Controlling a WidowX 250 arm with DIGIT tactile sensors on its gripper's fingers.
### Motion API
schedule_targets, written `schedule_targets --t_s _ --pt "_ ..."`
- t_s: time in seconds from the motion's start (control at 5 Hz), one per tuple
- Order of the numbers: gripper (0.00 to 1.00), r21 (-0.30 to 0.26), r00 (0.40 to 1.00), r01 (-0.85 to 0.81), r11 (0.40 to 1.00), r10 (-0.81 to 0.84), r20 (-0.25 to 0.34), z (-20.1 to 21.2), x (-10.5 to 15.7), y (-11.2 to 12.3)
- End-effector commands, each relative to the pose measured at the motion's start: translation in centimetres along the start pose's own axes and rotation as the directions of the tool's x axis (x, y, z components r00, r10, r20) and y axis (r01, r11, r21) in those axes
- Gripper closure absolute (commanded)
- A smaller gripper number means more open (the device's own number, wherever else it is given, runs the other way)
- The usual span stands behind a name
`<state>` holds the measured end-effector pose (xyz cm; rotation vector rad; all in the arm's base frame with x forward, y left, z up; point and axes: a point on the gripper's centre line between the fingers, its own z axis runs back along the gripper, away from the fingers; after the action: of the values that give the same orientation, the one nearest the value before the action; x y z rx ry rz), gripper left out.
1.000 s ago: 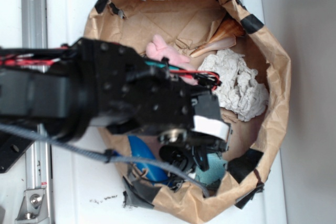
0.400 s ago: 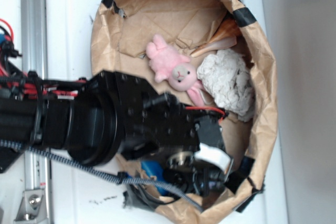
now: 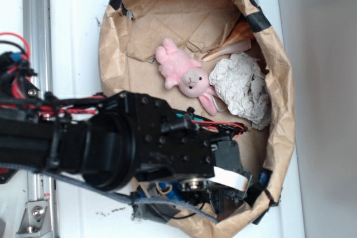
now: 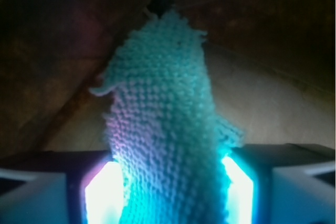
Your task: Grab the blue cloth.
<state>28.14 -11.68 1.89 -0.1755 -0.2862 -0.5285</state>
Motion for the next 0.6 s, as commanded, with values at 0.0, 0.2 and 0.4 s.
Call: schedule_targets --t_s 0.0,0.2,0.4 --pt "1.00 0.119 0.939 -0.344 0.931 0.338 0.071 4.2 -0.1 5.1" --pt "1.00 0.030 0.841 -0.533 0.846 0.525 0.135 9.6 -1.6 7.9" --pt "1.00 0.190 0.789 -0.613 0.767 0.604 0.109 13.8 -2.2 8.7"
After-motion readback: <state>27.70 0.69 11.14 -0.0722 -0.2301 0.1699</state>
